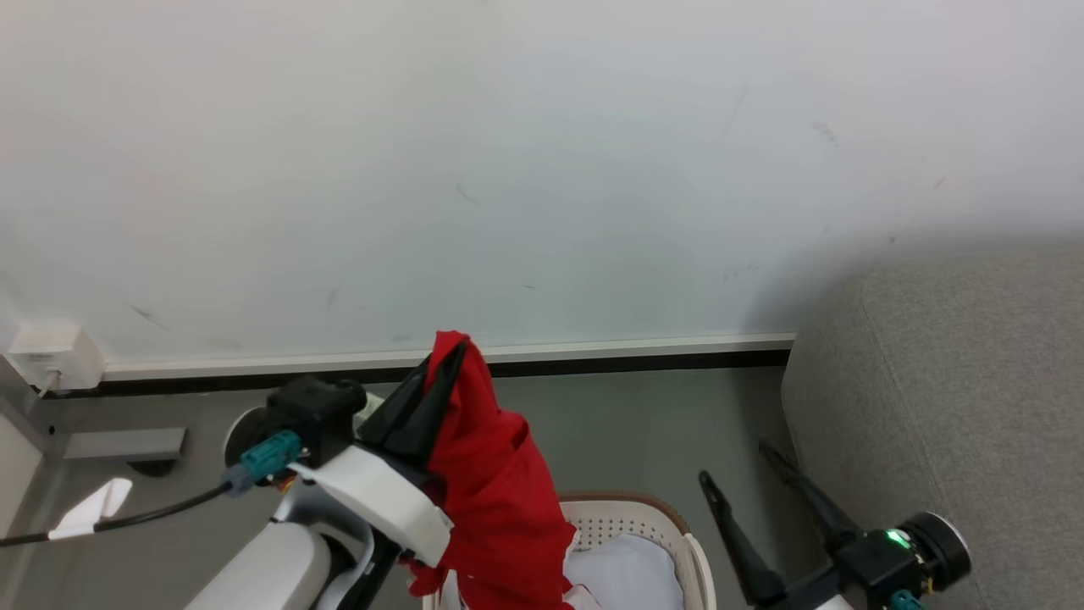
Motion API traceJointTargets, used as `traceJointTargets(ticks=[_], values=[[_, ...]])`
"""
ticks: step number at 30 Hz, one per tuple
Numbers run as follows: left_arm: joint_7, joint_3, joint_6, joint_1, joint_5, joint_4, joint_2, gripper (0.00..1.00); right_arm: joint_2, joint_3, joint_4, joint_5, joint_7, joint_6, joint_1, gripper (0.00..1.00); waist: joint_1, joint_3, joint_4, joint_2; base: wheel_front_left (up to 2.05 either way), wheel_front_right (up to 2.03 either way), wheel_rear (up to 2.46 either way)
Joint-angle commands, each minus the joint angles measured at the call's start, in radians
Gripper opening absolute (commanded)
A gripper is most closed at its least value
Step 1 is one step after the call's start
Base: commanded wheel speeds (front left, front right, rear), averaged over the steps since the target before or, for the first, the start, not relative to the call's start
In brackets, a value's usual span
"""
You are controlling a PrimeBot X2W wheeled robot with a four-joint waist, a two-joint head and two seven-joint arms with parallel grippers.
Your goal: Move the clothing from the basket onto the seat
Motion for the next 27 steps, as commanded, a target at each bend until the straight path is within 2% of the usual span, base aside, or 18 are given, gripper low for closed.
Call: traceJointTargets(ticks=[1, 9, 15, 27], values=[[0.01, 0.002, 0.004, -0.005, -0.008, -0.025, 0.007, 0.0, -0.015, 0.029, 0.004, 0.023, 0.0, -0.002, -0.027, 1.0, 0.0001, -0.001, 0.001, -0.0001, 0.0, 0.0, 0.0], [0.044, -0.016, 0.011, -0.002, -0.01, -0.104, 0.01, 0.0, -0.08, 0.236, 0.033, 0.104, 0.003, -0.002, -0.169, 1.0, 0.0001, -0.005, 0.007, -0.0001, 0.0, 0.0, 0.0], [0.06, -0.053, -0.012, -0.025, -0.002, -0.118, -0.016, 0.0, -0.092, 0.355, 0.057, 0.157, 0.002, -0.002, -0.275, 1.0, 0.0001, -0.012, 0.023, -0.0001, 0.0, 0.0, 0.0], [0.09, -0.135, -0.051, -0.058, -0.003, -0.134, -0.071, 0.0, -0.025, 0.495, 0.217, 0.273, 0.001, -0.002, -0.384, 1.0, 0.0001, -0.021, 0.046, -0.0001, 0.0, 0.0, 0.0]])
